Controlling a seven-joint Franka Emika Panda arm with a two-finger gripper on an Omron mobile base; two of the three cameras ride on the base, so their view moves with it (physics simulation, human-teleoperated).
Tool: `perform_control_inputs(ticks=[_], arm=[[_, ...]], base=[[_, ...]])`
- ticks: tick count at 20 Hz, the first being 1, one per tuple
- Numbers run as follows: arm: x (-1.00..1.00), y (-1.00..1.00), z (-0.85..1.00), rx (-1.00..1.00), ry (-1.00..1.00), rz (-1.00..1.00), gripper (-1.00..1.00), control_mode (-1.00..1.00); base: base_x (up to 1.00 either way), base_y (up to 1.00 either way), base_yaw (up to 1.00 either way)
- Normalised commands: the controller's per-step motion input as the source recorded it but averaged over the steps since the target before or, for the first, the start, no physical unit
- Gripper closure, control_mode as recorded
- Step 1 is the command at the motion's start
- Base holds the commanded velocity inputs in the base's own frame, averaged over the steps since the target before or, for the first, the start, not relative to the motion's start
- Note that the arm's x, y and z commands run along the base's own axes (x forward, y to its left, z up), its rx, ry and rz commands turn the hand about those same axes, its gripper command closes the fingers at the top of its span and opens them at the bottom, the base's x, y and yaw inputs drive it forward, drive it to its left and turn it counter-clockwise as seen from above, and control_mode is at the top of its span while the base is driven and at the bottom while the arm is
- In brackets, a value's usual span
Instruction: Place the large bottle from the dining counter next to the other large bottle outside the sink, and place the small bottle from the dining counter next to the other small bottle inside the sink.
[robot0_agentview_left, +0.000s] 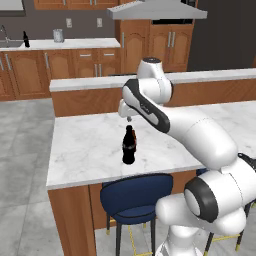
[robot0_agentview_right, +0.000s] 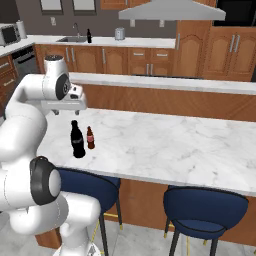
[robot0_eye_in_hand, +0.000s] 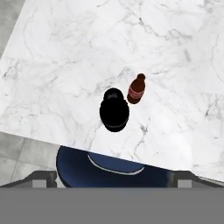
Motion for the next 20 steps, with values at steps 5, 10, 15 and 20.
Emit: perform_control_inputs(ticks=[5,10,15,20], arm=[[0.03,0.03,-0.32,0.0,0.0,0.0,-1.0,-1.0],[0.16,0.01,-0.28,0.0,0.0,0.0,-1.0,-1.0],[0.18,0.06,-0.06,0.0,0.04,0.0,-1.0,-1.0],[0.13,0.12,0.0,0.0,0.08,0.0,-1.0,-1.0]], base=[[0.0,0.0,0.0],[0.0,0.0,0.0],[0.0,0.0,0.0],[0.0,0.0,0.0]])
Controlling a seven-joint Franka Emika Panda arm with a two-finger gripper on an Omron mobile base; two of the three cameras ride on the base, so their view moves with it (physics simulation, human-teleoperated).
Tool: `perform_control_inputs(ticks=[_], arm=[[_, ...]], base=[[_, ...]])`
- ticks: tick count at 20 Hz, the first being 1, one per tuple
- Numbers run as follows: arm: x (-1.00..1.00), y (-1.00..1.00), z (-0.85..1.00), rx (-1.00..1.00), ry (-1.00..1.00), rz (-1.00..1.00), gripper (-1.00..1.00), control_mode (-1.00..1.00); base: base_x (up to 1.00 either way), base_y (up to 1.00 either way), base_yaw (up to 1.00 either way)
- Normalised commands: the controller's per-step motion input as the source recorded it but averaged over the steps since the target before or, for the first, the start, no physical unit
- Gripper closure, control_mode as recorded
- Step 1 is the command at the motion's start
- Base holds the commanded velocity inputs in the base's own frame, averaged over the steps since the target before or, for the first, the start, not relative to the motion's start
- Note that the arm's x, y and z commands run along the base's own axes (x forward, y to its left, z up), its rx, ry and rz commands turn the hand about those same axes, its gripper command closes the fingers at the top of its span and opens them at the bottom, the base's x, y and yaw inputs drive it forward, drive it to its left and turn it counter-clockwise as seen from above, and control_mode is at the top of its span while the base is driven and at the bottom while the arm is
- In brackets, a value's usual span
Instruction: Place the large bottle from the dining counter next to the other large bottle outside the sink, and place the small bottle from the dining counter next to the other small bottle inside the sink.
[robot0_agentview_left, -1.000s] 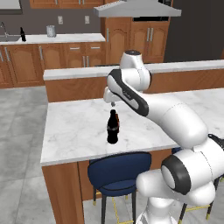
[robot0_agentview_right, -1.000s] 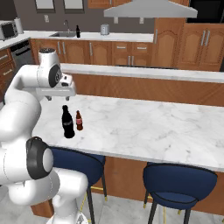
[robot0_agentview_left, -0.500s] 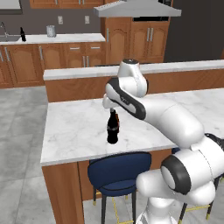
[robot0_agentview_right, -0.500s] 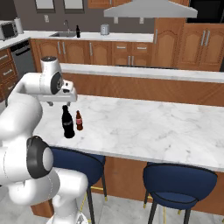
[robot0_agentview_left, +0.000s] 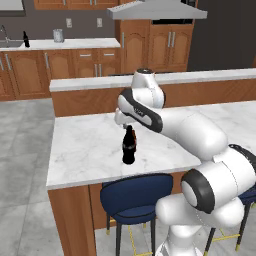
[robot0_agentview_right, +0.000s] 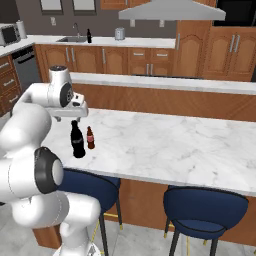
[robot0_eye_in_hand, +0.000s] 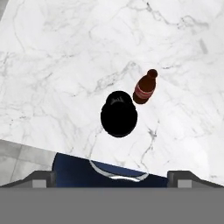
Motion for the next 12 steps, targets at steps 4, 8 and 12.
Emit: perform_control_inputs(ticks=[4,8,12], arm=[[0.06,0.02,0.0,0.0,0.1,0.0,-1.0,-1.0],[0.22,0.0,0.0,0.0,0.1,0.0,-1.0,-1.0],[0.28,0.0,0.0,0.0,0.12,0.0,-1.0,-1.0]], base=[[0.0,0.0,0.0],[0.0,0.0,0.0],[0.0,0.0,0.0]])
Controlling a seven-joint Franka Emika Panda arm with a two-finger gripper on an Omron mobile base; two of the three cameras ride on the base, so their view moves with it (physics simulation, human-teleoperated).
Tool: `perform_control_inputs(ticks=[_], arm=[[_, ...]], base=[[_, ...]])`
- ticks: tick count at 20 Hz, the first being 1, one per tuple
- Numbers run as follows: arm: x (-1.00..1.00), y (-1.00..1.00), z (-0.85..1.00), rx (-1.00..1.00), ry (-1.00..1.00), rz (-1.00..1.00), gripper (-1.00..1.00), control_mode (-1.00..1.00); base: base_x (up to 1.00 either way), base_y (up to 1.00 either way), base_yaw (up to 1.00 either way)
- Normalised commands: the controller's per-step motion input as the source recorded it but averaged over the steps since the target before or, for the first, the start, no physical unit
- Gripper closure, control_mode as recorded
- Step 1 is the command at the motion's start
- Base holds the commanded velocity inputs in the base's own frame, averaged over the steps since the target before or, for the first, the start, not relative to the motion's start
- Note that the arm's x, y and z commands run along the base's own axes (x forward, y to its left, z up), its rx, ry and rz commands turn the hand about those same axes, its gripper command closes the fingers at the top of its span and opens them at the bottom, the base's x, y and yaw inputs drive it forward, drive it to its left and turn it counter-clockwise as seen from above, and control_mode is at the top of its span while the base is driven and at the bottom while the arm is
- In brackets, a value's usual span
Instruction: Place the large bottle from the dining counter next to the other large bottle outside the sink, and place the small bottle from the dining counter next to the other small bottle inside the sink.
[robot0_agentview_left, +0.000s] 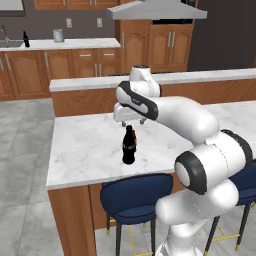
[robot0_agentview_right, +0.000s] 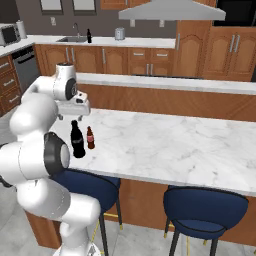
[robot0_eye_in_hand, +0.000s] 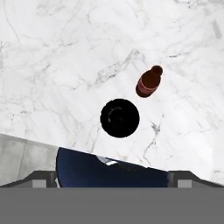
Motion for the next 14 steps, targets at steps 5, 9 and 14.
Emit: perform_control_inputs(ticks=[5,9,14], arm=[[0.36,0.0,0.0,0.0,0.08,0.0,-1.0,-1.0],[0.28,0.0,-0.05,0.0,0.01,0.0,-1.0,-1.0],[0.03,0.02,-0.17,0.0,0.0,0.0,-1.0,-1.0]], base=[[0.0,0.0,0.0],[0.0,0.0,0.0],[0.0,0.0,0.0]])
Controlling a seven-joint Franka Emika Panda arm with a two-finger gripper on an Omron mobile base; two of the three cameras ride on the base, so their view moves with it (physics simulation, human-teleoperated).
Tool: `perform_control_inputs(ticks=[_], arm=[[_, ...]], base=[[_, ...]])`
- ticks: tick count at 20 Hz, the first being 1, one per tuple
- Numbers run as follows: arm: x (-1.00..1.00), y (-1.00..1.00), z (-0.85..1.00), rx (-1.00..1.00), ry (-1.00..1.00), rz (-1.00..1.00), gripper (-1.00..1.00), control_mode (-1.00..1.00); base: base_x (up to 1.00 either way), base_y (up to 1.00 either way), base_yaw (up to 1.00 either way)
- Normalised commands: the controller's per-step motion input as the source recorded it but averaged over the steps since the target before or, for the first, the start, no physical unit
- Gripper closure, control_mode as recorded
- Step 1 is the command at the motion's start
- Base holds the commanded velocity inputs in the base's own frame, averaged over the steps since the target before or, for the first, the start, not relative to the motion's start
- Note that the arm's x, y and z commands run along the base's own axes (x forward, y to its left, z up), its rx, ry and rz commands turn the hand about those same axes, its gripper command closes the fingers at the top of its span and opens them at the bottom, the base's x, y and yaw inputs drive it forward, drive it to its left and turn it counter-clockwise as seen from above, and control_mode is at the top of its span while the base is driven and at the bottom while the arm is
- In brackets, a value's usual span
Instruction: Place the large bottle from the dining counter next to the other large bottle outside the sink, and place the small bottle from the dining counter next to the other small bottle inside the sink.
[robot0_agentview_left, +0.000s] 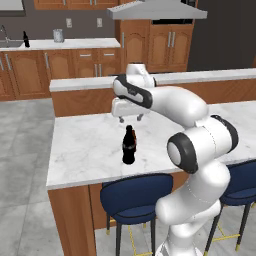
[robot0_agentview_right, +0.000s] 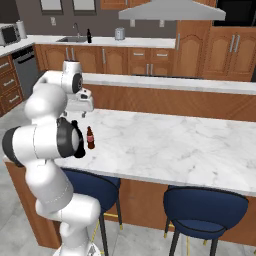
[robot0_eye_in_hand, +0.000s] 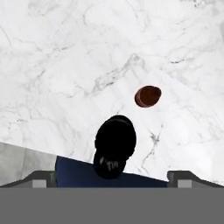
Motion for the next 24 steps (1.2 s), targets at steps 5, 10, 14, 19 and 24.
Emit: perform_control_inputs(ticks=[5,10,14,19,24], arm=[[-0.11,0.04,-0.08,0.0,-0.01,0.0,-1.0,-1.0],[-0.28,0.0,0.0,0.0,0.0,0.0,-1.0,-1.0],[-0.2,0.0,0.0,0.0,0.0,-0.04,-1.0,-1.0],[0.11,0.0,0.0,-0.02,0.0,-0.11,-1.0,-1.0],[0.19,0.0,0.0,-0.04,0.02,-0.14,-1.0,-1.0]], base=[[0.0,0.0,0.0],[0.0,0.0,0.0],[0.0,0.0,0.0],[0.0,0.0,0.0],[0.0,0.0,0.0]])
